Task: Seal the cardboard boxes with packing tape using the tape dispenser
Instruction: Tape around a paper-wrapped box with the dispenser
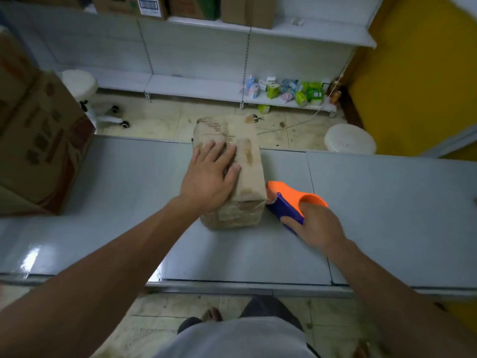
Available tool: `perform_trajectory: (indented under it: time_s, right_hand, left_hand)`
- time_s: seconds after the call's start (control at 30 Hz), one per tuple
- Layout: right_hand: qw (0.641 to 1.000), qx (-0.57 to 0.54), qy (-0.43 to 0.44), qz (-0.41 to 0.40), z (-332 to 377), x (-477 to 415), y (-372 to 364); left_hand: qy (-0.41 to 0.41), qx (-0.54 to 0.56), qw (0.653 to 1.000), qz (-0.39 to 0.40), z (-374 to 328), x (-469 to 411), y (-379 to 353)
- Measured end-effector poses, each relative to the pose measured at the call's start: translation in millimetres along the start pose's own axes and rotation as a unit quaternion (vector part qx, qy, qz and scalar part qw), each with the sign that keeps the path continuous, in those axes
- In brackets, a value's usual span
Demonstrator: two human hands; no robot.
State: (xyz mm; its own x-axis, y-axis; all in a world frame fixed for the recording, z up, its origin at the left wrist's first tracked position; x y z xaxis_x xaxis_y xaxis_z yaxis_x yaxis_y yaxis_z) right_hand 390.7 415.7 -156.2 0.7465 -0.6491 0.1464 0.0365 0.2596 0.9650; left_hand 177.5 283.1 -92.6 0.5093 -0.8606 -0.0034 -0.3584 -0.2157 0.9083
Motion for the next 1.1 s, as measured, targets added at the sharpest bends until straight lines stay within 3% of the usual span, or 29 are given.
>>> perform_trajectory:
  time_s: [0.1, 0.2, 0.33, 0.4, 0.47, 0.53, 0.63, 0.7, 0.8, 0.97, 1.1]
  right_hand:
    - [0.999, 0.051, -0.001, -0.002, 1, -2, -5]
    - [0.993, 0.109, -0.01, 0.045, -1, -2, -15]
    - [0.99, 0.091, -0.031, 0.104, -1, 0, 0]
    - [0.997, 0.051, -0.02, 0.055, 4, 8, 23]
    - [0.994, -0.054, 0.0, -0.091, 21, 21, 56]
    - [0.966, -0.154, 0.071, -0.194, 57, 31, 74]
    - [0.947, -0.143, 0.222, -0.181, 114, 20, 64]
    - [0.943, -0.089, 0.274, -0.166, 127, 2, 49]
    - [0.931, -0.065, 0.309, -0.185, 122, -16, 30]
    - [0.901, -0.124, 0.349, -0.228, 121, -21, 24]
    - [0.885, -0.252, 0.297, -0.256, 124, -14, 22]
  left_hand:
    - [0.003, 0.098, 0.995, 0.002, 4, 1, 7]
    - [0.014, 0.217, 0.976, 0.02, 9, 5, 11]
    - [0.024, 0.255, 0.966, -0.038, 17, 22, 24]
    - [-0.017, 0.226, 0.972, -0.055, 23, 41, 23]
    - [-0.099, 0.155, 0.982, -0.052, 28, 56, 16]
    - [-0.159, 0.086, 0.983, -0.04, 32, 59, 3]
    - [-0.21, 0.022, 0.976, -0.045, 35, 50, -8]
    - [-0.236, 0.01, 0.969, -0.066, 41, 45, -11]
    - [-0.269, 0.034, 0.957, -0.103, 44, 45, -17]
    - [-0.267, 0.106, 0.952, -0.106, 43, 41, -18]
    - [-0.177, 0.239, 0.942, -0.156, 41, 46, -24]
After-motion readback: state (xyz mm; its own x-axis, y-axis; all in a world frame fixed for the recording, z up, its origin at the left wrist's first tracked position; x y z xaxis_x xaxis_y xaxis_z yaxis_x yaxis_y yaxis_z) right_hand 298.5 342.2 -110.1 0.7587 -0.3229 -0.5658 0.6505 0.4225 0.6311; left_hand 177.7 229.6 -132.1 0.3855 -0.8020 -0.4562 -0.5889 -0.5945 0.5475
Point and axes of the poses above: each hand's wrist, its own x-axis away from the middle knuckle, its own y-axis out of the back of the hand, z = x × y, the point moved 6 cm from there along -x, towards the middle knuckle, and after that the axes turned 3 degrees about z, right-handed, at the moved point
